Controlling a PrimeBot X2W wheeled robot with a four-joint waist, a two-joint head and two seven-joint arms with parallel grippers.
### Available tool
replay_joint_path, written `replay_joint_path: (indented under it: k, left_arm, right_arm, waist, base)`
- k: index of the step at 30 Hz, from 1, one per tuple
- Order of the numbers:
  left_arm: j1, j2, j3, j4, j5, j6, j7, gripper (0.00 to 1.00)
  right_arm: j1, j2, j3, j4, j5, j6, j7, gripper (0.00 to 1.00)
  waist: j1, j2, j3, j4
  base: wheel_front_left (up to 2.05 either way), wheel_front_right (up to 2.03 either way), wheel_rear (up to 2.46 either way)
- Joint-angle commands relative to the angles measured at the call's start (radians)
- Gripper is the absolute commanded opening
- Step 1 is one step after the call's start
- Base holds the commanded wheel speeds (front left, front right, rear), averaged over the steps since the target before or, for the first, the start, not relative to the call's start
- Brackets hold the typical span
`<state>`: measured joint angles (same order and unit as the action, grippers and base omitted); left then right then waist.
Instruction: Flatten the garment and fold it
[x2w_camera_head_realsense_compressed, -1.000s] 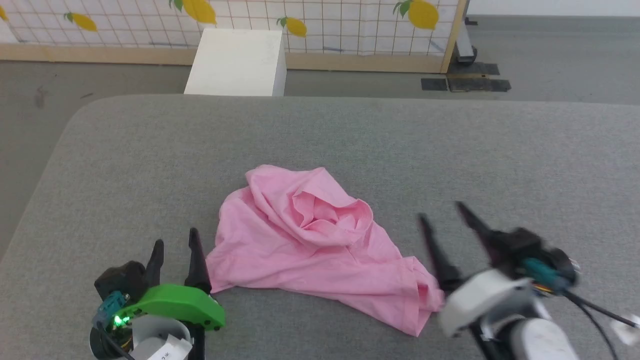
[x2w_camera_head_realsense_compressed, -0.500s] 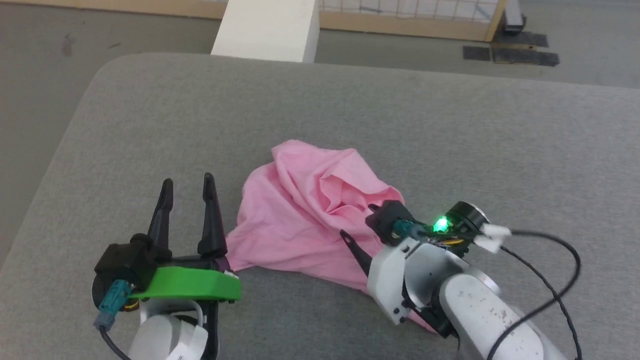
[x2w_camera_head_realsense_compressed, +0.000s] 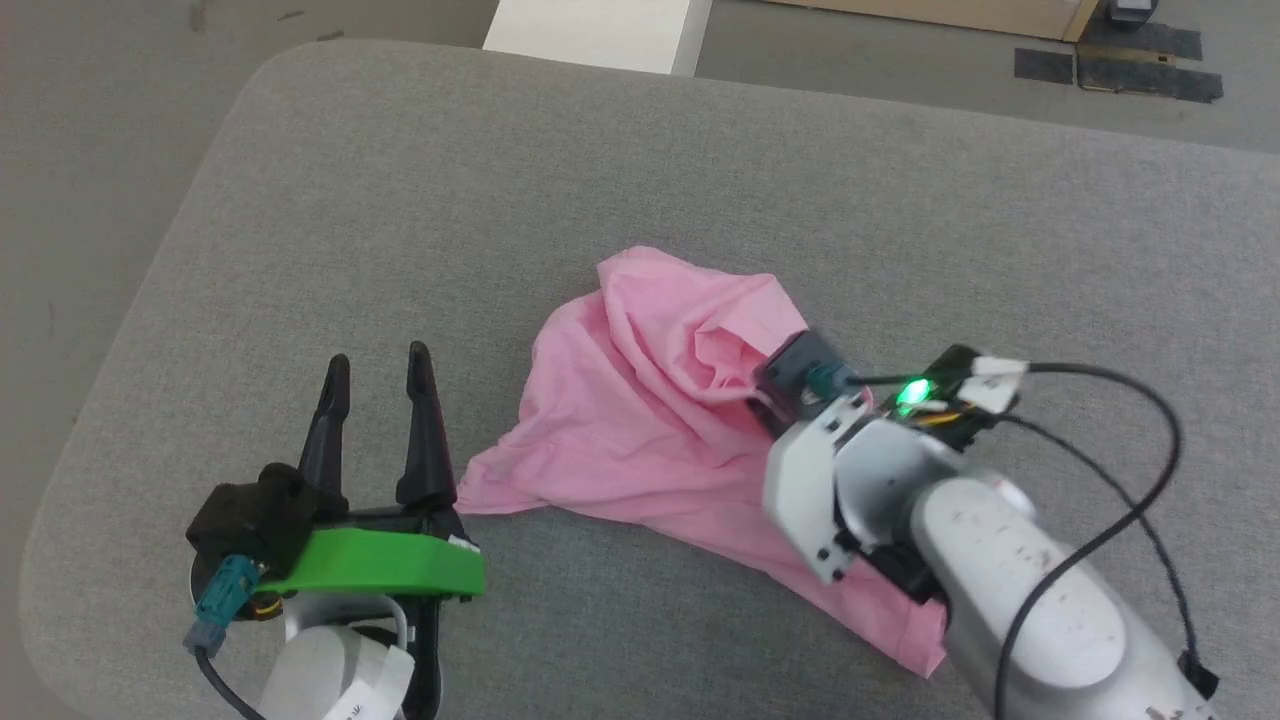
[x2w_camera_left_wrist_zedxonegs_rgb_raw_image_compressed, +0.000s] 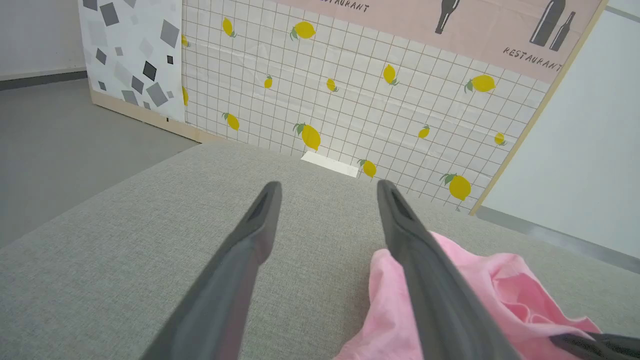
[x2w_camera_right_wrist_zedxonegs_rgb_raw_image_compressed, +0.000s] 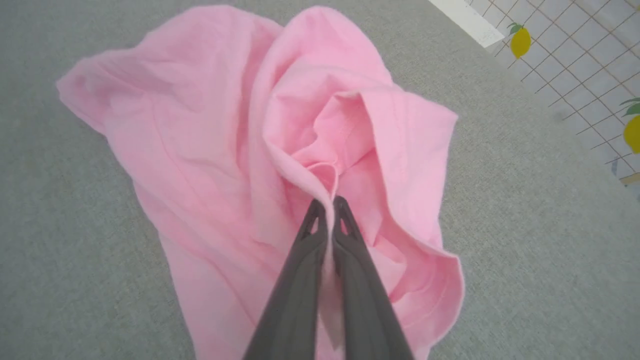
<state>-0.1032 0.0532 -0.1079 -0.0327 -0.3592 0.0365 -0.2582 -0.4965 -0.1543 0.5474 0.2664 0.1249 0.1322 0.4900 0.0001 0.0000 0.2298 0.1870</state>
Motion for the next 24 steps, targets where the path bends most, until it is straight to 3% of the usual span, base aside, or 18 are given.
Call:
replay_joint_path:
  k: [1, 5, 11, 16, 23, 24]
  left_arm:
    - [-0.015, -0.003, 0.001, 0.003, -0.003, 0.005, -0.004, 1.00]
    - [-0.014, -0.003, 0.009, 0.004, -0.002, 0.008, -0.004, 1.00]
    - [-0.015, -0.003, 0.014, 0.005, 0.003, 0.004, -0.004, 1.00]
    - [-0.014, -0.003, 0.006, 0.016, 0.007, -0.004, -0.004, 1.00]
    - [-0.018, -0.003, 0.003, 0.028, 0.016, -0.014, -0.004, 1.00]
    - [-0.018, -0.003, 0.004, 0.031, 0.017, -0.016, -0.004, 1.00]
  right_arm:
    - [-0.021, -0.005, -0.026, -0.010, 0.002, -0.002, -0.012, 0.00]
    - [-0.032, -0.010, -0.140, -0.026, -0.012, -0.002, -0.025, 0.00]
    - [-0.046, -0.013, -0.427, 0.005, -0.056, -0.002, -0.049, 0.00]
    - [-0.043, -0.021, -0.645, 0.120, -0.106, -0.002, -0.059, 0.00]
    - [-0.050, -0.024, -0.814, 0.304, -0.165, -0.002, -0.047, 0.00]
    - [-0.053, -0.014, -0.828, 0.317, -0.164, -0.002, -0.057, 0.21]
  waist:
    - [-0.0001, 0.0000, -0.004, -0.003]
    - [-0.0001, 0.0000, -0.011, -0.016]
    - [-0.0001, 0.0000, -0.015, -0.036]
    - [-0.0001, 0.0000, -0.016, -0.045]
    - [-0.0001, 0.0000, -0.009, -0.057]
    - [-0.0001, 0.0000, -0.010, -0.059]
  base:
    - [0.00, 0.00, 0.00]
    - [0.00, 0.00, 0.00]
    - [0.00, 0.00, 0.00]
    - [0.00, 0.00, 0.00]
    - [0.00, 0.00, 0.00]
    - [0.00, 0.00, 0.00]
